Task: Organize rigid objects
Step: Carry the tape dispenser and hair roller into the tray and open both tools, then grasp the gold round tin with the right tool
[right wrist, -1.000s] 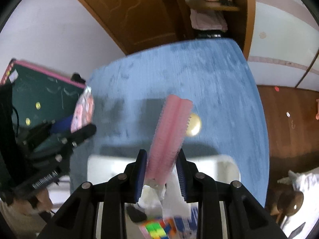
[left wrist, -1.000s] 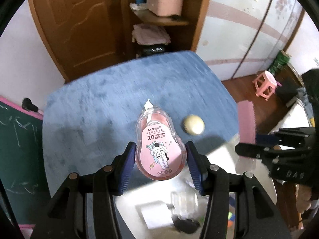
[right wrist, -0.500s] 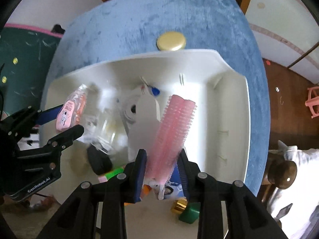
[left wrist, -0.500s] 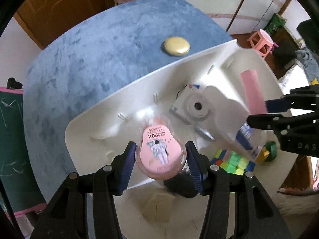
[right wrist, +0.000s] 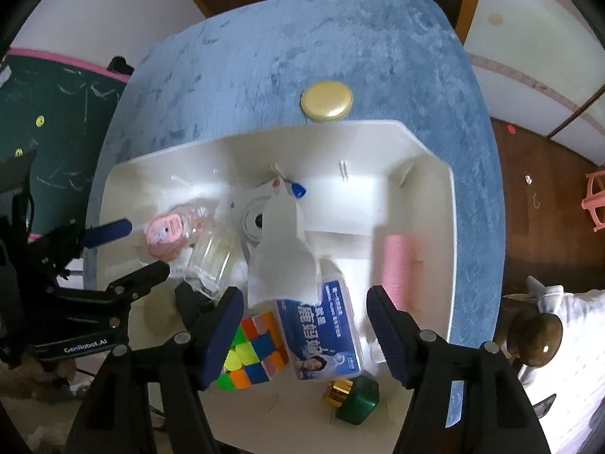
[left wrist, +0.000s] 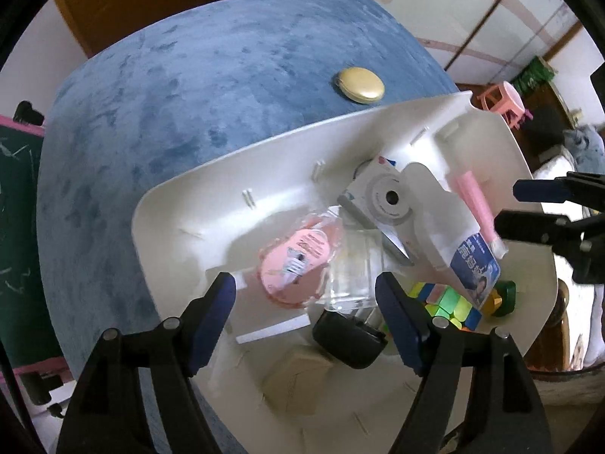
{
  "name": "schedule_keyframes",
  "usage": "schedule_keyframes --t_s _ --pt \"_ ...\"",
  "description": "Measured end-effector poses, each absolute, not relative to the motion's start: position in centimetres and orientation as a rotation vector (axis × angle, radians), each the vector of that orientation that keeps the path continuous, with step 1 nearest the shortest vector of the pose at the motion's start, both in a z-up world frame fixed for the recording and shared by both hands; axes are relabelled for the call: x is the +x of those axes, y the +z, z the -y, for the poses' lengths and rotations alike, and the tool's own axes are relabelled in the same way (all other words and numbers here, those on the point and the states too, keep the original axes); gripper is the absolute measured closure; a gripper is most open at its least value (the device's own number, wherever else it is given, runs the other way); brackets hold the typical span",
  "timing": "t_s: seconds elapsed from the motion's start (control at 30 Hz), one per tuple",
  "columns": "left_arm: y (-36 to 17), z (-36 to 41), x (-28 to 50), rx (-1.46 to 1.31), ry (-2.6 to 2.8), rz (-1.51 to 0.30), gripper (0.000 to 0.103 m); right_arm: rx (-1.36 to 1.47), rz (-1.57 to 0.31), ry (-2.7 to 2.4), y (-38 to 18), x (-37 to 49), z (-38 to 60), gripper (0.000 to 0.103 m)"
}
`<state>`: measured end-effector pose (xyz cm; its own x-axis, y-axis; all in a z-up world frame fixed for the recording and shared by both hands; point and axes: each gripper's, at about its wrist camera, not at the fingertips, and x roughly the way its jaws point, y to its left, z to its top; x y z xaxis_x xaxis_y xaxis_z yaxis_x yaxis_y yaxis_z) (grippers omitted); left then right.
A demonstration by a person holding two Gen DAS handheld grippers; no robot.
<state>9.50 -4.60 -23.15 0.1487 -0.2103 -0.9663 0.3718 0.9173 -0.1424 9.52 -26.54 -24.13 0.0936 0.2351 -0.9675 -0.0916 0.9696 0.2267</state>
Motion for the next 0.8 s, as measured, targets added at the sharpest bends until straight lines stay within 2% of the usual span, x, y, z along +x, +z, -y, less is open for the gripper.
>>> schedule_keyframes --t_s 0.8 --pt "-13.2 2.5 15.5 0.003 -0.326 -1.055 0.024 0.009 -1.244 0.262 -17.4 18.0 24.7 0.035"
